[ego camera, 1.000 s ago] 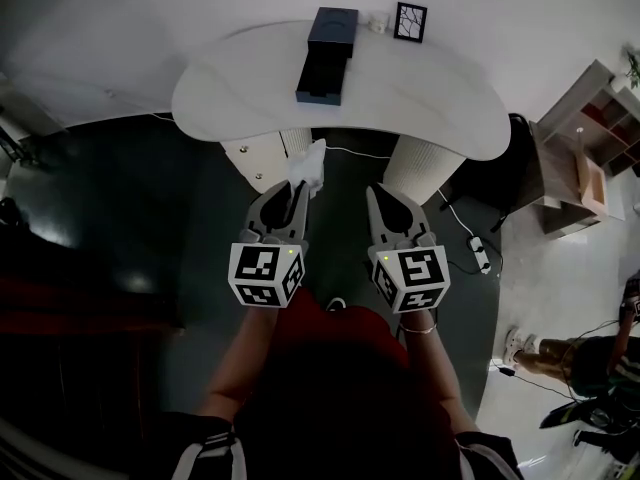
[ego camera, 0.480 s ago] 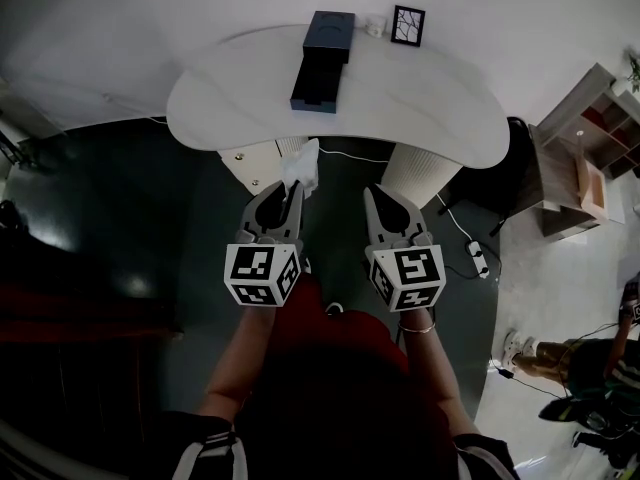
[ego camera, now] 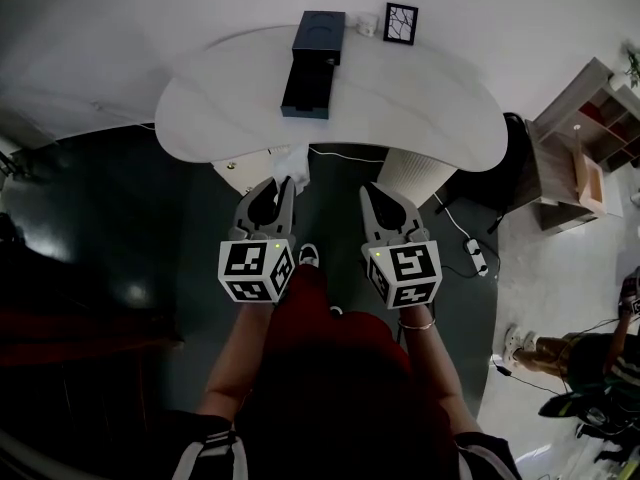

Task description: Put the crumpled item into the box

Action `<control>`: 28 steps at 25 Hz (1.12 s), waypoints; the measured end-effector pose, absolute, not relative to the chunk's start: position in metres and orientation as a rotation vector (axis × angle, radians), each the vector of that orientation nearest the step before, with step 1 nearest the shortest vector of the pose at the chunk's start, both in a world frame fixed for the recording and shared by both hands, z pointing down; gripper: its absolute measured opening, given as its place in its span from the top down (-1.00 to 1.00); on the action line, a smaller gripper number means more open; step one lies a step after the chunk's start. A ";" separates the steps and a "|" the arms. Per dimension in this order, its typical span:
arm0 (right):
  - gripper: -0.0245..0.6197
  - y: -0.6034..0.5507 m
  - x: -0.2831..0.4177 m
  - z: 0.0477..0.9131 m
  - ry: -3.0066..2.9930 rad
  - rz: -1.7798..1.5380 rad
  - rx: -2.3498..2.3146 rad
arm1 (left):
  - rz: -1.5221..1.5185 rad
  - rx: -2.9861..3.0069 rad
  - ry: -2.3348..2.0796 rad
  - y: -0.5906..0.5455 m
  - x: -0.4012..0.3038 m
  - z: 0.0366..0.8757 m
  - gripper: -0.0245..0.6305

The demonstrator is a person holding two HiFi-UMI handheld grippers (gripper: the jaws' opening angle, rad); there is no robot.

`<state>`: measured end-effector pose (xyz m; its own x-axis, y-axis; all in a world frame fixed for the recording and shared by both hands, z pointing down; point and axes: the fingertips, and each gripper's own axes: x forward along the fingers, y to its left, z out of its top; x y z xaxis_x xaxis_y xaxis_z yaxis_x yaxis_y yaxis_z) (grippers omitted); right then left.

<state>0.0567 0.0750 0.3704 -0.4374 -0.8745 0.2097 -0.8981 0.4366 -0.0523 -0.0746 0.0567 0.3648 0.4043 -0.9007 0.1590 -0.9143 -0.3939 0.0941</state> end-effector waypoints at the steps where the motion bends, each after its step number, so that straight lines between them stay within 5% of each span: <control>1: 0.88 0.071 0.056 0.371 -2.529 0.236 1.575 | 0.125 2.488 -1.622 0.052 -0.075 0.366 0.73; 28: 0.88 -0.112 0.033 0.393 -2.434 0.307 1.616 | 0.195 2.493 -1.510 -0.139 -0.091 0.394 0.73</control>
